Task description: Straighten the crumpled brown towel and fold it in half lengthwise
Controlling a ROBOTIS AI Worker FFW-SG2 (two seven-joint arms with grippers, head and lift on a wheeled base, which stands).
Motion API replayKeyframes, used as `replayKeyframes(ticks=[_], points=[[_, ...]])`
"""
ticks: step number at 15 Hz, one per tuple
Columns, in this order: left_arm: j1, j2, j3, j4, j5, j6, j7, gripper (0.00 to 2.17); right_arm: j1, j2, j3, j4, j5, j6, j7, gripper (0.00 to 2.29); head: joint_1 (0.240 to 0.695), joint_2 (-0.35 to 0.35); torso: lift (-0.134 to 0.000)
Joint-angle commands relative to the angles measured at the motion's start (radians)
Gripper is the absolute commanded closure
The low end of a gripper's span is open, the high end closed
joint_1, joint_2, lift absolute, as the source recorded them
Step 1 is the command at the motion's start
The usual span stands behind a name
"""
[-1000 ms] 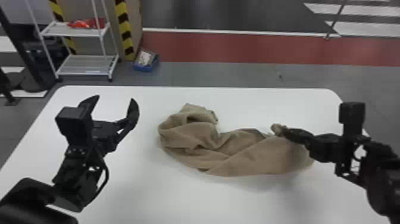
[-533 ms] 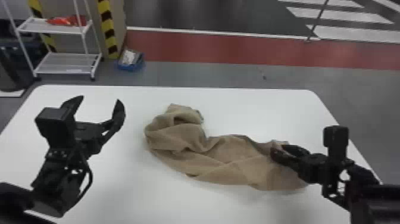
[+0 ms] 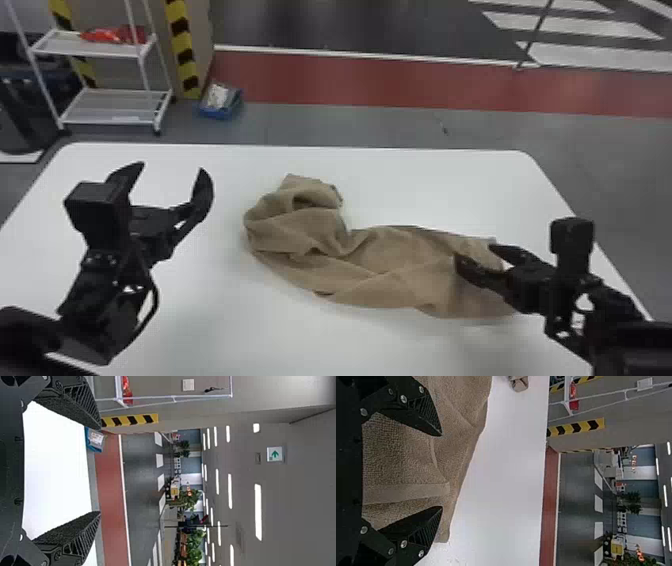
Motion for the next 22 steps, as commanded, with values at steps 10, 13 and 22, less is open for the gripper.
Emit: replayKeyframes(ticks=[10, 13, 22], points=[[-0.002, -0.003, -0.005, 0.005, 0.000, 0.000, -0.004, 0.14, -0.059, -0.005, 0.009, 0.108, -0.003, -0.047, 0.009, 1.02, 0.695, -0.140, -0.123], [-0.003, -0.005, -0.005, 0.004, 0.000, 0.003, -0.004, 0.14, -0.041, -0.003, 0.002, 0.079, -0.010, -0.047, 0.012, 1.02, 0.695, -0.138, -0.123], [-0.011, -0.008, -0.005, 0.015, 0.002, 0.003, -0.014, 0.14, 0.080, 0.004, -0.190, -0.105, -0.328, -0.118, 0.080, 1.21, 0.695, -0.133, -0.123]])
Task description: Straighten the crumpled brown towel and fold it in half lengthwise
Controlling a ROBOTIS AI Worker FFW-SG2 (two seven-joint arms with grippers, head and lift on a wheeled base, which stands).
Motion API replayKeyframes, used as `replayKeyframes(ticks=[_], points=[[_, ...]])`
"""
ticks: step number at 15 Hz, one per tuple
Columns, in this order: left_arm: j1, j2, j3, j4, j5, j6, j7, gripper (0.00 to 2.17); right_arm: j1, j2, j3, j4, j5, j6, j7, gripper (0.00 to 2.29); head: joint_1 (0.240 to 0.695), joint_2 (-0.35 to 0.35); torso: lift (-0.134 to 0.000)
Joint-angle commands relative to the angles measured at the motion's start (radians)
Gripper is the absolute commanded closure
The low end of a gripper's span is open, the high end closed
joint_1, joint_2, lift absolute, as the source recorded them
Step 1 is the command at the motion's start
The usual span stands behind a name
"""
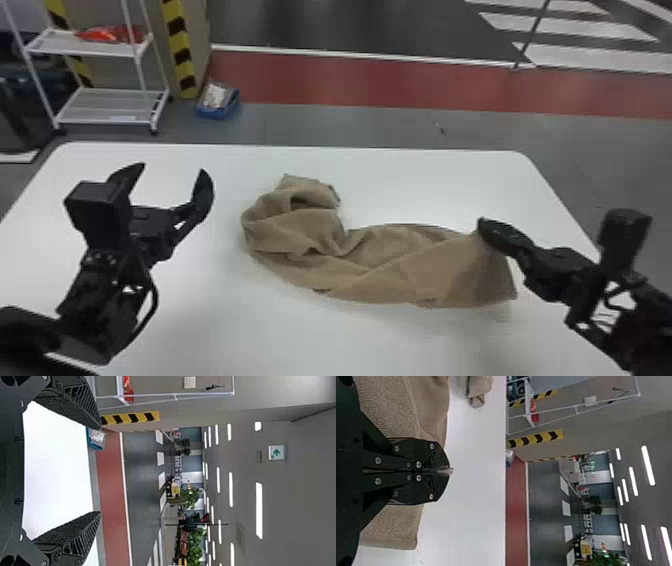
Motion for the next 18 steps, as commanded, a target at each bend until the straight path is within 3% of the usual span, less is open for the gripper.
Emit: replayKeyframes(ticks=[1, 4, 5, 8, 10, 12, 14, 16, 18], points=[[-0.009, -0.001, -0.005, 0.013, 0.000, 0.000, -0.003, 0.14, 0.053, 0.003, -0.116, -0.011, -0.156, -0.074, 0.032, 1.21, 0.695, -0.139, -0.123], [-0.031, 0.001, -0.019, 0.032, 0.002, 0.000, -0.013, 0.14, 0.106, 0.073, -0.279, 0.069, -0.257, -0.163, 0.159, 1.21, 0.695, -0.195, -0.123], [-0.037, 0.001, -0.025, 0.038, 0.003, 0.003, -0.017, 0.14, 0.120, 0.082, -0.312, 0.121, -0.259, -0.228, 0.169, 1.21, 0.695, -0.214, -0.123], [-0.052, 0.006, -0.045, 0.041, 0.003, 0.018, -0.024, 0.14, 0.112, 0.054, -0.329, 0.261, -0.216, -0.326, 0.115, 1.21, 0.695, -0.289, -0.123], [-0.058, 0.004, -0.062, 0.040, 0.002, 0.043, -0.026, 0.14, 0.095, 0.046, -0.317, 0.278, -0.184, -0.326, 0.084, 1.21, 0.695, -0.350, -0.123], [-0.060, 0.004, -0.074, 0.035, 0.003, 0.074, -0.036, 0.14, 0.092, 0.048, -0.280, 0.262, -0.132, -0.323, 0.035, 1.21, 0.695, -0.350, -0.123], [-0.060, 0.007, -0.077, 0.033, 0.054, 0.089, -0.070, 0.14, 0.086, 0.051, -0.262, 0.261, -0.115, -0.329, 0.021, 1.21, 0.695, -0.350, -0.123], [-0.051, 0.018, -0.070, 0.010, 0.149, 0.172, -0.128, 0.18, 0.086, 0.051, -0.254, 0.261, -0.104, -0.338, 0.021, 1.21, 0.695, -0.350, -0.123], [-0.040, 0.021, -0.088, -0.010, 0.164, 0.209, -0.145, 0.26, 0.085, 0.051, -0.251, 0.267, -0.093, -0.354, 0.020, 1.21, 0.695, -0.350, -0.123]])
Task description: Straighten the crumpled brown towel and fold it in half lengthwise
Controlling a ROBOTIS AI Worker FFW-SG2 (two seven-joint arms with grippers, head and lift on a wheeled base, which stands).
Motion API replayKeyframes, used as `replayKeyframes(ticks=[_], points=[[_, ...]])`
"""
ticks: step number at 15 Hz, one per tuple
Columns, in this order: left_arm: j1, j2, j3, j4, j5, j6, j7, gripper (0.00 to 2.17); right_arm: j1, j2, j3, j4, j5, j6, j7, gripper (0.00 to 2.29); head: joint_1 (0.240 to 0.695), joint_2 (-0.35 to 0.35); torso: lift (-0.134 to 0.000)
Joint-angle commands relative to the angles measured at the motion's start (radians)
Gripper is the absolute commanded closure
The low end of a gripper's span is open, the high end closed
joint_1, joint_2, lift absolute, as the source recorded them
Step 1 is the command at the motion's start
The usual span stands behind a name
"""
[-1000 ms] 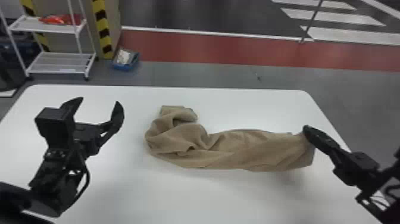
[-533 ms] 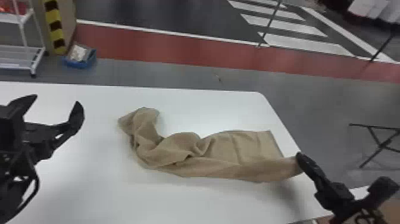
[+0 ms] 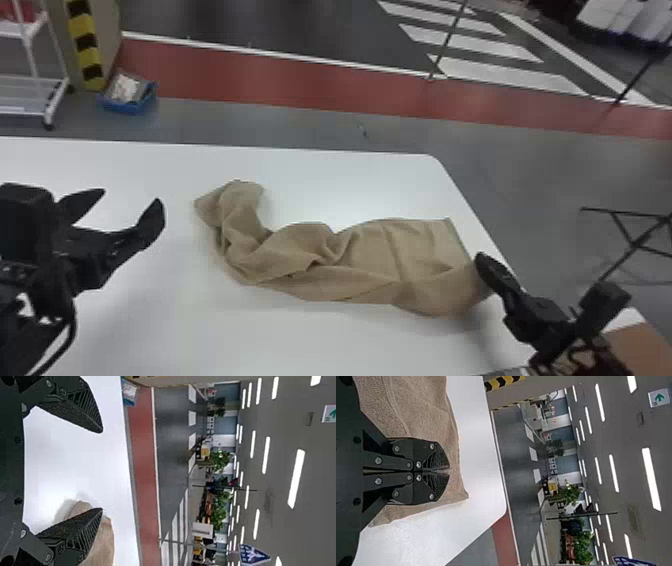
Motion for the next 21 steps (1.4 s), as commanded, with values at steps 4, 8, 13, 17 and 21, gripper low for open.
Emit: replayKeyframes(ticks=[4, 8, 13, 17, 21], points=[[0.007, 0.001, -0.060, -0.045, 0.084, 0.168, -0.089, 0.27, -0.001, 0.003, 0.013, 0.022, 0.007, -0.026, -0.001, 1.21, 0.695, -0.350, -0.123], [-0.001, -0.019, -0.118, -0.046, 0.130, 0.168, -0.103, 0.27, 0.000, 0.000, 0.022, 0.044, 0.008, -0.045, -0.001, 1.21, 0.695, -0.350, -0.123], [-0.010, -0.070, -0.184, -0.039, 0.135, 0.165, -0.097, 0.27, -0.001, -0.004, 0.023, 0.065, 0.007, -0.072, 0.000, 1.21, 0.695, -0.350, -0.123], [-0.042, -0.074, -0.218, -0.005, 0.104, 0.162, -0.086, 0.27, 0.002, -0.005, 0.022, 0.068, 0.001, -0.091, 0.003, 1.21, 0.695, -0.350, -0.123], [-0.064, -0.084, -0.224, 0.034, 0.090, 0.162, -0.083, 0.27, 0.013, -0.008, 0.017, 0.063, -0.018, -0.109, 0.009, 1.21, 0.695, -0.350, -0.123]])
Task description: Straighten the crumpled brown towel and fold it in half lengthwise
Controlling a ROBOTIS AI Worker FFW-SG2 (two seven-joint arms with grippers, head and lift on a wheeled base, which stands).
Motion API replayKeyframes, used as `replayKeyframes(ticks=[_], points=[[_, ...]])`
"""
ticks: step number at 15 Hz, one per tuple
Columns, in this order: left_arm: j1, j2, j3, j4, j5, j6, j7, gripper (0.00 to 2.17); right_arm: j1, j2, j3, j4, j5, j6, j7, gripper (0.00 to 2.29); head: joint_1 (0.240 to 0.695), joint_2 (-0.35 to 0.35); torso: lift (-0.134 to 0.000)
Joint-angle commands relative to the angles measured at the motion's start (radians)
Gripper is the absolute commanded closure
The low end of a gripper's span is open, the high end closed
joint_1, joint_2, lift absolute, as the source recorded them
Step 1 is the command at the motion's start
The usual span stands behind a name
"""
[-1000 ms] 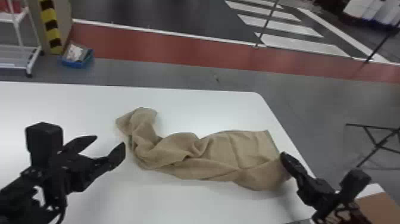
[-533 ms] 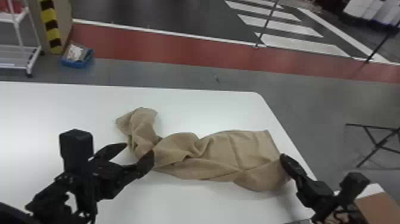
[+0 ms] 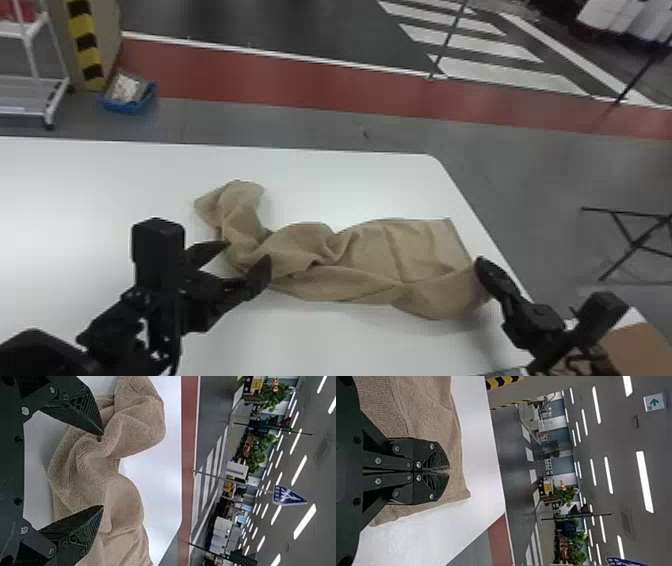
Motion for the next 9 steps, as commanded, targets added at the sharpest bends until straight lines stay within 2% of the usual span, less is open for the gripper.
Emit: replayKeyframes(ticks=[1, 2, 3, 5, 6, 9], points=[[-0.007, -0.002, 0.000, 0.015, -0.001, -0.001, 0.002, 0.27, 0.007, 0.000, -0.003, -0.011, -0.008, -0.007, 0.002, 1.21, 0.695, -0.350, -0.123], [-0.007, -0.002, 0.000, 0.015, -0.003, 0.002, 0.002, 0.28, 0.007, 0.000, -0.003, -0.013, -0.008, -0.007, 0.002, 1.21, 0.695, -0.350, -0.123], [-0.007, -0.002, 0.000, 0.015, -0.003, 0.002, 0.002, 0.48, 0.007, 0.001, -0.003, -0.013, -0.008, -0.007, 0.003, 1.21, 0.695, -0.350, -0.123], [-0.008, -0.002, 0.000, 0.015, -0.001, 0.002, 0.003, 1.24, 0.009, 0.004, -0.003, -0.013, -0.008, -0.016, 0.006, 1.21, 0.695, -0.350, -0.123], [-0.008, 0.001, 0.000, 0.012, 0.000, 0.005, 0.017, 1.76, 0.012, 0.006, -0.001, -0.016, -0.008, -0.025, 0.006, 1.21, 0.695, -0.350, -0.123], [0.005, 0.022, 0.026, -0.064, 0.023, 0.094, 0.002, 1.89, 0.039, 0.007, -0.009, -0.056, -0.030, -0.025, 0.009, 1.21, 0.695, -0.350, -0.123]])
